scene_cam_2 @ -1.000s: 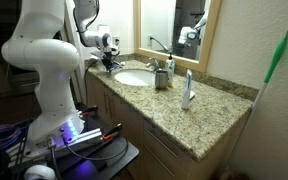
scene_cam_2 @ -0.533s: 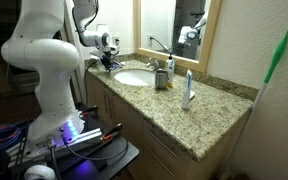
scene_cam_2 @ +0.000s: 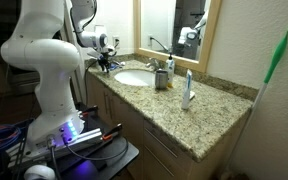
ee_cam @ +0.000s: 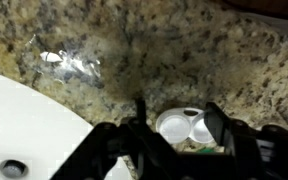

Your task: Pick up the white object

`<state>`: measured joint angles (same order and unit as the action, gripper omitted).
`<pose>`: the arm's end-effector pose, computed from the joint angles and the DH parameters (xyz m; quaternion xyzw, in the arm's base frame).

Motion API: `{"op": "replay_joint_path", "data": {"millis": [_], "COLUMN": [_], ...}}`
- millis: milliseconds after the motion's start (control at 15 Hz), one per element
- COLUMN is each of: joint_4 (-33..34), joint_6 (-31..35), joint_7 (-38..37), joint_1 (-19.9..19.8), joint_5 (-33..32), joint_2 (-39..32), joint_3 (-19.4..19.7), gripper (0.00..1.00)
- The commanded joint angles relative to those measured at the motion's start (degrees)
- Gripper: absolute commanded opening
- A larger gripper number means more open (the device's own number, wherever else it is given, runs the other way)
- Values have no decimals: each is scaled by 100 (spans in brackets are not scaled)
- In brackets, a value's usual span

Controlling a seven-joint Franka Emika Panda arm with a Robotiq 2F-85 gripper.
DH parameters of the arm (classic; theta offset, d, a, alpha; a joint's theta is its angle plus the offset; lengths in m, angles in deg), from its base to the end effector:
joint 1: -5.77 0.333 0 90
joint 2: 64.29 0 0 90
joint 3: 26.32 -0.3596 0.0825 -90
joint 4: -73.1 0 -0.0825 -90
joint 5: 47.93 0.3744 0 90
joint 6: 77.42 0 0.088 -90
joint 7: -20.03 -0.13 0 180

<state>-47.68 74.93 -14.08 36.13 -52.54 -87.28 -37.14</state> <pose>0.4617 0.4003 0.2673 -0.9931 -0.0853 -0.0538 0.0600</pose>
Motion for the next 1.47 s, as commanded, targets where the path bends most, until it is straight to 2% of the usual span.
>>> {"op": "replay_joint_path", "data": {"millis": [0, 67, 133, 867, 1000, 1067, 1133, 1400], "joint_4": [-83, -95, -114, -123, -9, -9, -2, 20], "joint_6": [-26, -21, -21, -133, -15, -15, -14, -17], "joint_7": [168, 133, 115, -92, -36, -37, -47, -32], "joint_1": [-73, -58, -57, -79, -67, -71, -59, -49], "joint_5": [94, 61, 54, -1, 2, 1, -12, -6], "joint_2": [36, 64, 104, 207, 47, 47, 40, 25], "joint_3": [-54, -25, -15, 168, 149, 157, 163, 151], "gripper": [92, 90, 100, 100, 100, 75, 74, 45]}}
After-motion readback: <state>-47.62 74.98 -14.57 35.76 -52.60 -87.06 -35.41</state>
